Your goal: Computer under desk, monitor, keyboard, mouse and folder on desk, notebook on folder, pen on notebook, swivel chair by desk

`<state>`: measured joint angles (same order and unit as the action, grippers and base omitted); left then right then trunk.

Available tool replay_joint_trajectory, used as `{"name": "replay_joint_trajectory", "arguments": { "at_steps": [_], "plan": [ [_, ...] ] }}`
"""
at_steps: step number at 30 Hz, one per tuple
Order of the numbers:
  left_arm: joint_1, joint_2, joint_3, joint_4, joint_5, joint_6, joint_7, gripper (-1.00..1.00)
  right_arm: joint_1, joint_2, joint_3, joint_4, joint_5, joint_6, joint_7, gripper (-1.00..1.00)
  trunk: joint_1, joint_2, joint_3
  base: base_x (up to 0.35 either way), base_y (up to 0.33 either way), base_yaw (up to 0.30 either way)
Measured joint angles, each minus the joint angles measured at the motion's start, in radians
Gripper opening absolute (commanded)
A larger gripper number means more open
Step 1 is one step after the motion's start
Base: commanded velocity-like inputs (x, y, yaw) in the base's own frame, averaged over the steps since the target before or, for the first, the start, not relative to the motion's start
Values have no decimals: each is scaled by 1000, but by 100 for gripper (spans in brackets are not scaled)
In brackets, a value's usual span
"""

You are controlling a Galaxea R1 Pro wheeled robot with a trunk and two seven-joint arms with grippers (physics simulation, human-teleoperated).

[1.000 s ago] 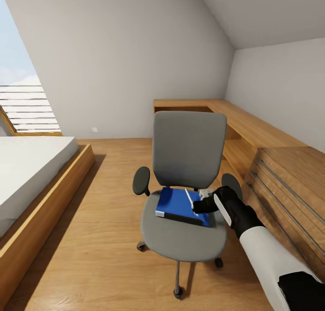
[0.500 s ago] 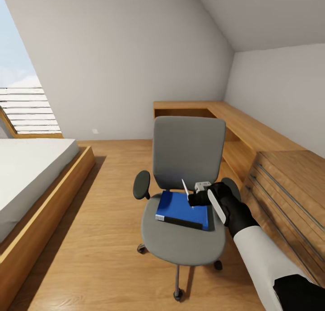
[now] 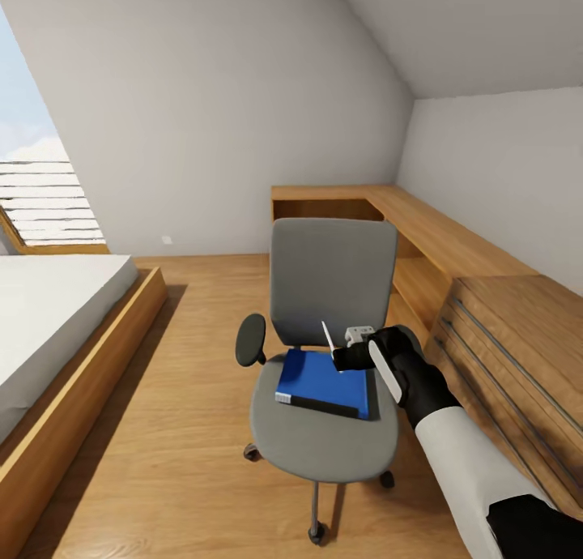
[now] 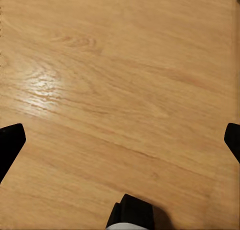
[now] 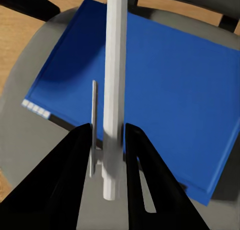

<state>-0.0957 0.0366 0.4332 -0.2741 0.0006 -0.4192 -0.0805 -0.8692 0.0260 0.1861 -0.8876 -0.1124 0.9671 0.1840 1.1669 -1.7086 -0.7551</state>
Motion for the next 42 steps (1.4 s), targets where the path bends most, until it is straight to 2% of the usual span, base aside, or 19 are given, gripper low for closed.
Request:
{"name": "replay_joint_trajectory", "arguments": {
  "at_steps": [13, 18, 21, 24, 28, 31, 42],
  "plan": [
    [0, 1, 5, 0, 1, 0, 0, 100, 0, 1, 0, -5, 0, 2, 0, -100, -50, 91, 41, 0, 0, 0],
    [0, 1, 4, 0, 1, 0, 0, 100, 8, -4, -8, -100, 2, 40, -2, -100, -69, 126, 56, 0, 0, 0],
    [0, 0, 4, 0, 0, 0, 0, 100, 17, -8, -38, -148, 3, 65, -1, -100, -81, 147, 66, 0, 0, 0],
    [0, -1, 4, 0, 0, 0, 0, 100, 31, -13, -51, -185, 3, 71, -2, -100, -92, 168, 75, 0, 0, -6],
    [0, -1, 3, 0, -1, 1, 0, 100, 76, -42, -86, -295, 5, 76, -2, -100, -107, 196, 88, 0, 0, -132],
    [0, -2, 1, 0, -1, 1, 0, 100, 102, -50, -116, -354, 6, 76, -2, -100, -119, 217, 97, 0, 0, -231],
    [0, -3, 5, 0, 0, -1, 1, 100, 131, -44, -127, -373, 4, 75, -4, -100, -161, 294, 132, 0, 0, -257]
  ]
}}
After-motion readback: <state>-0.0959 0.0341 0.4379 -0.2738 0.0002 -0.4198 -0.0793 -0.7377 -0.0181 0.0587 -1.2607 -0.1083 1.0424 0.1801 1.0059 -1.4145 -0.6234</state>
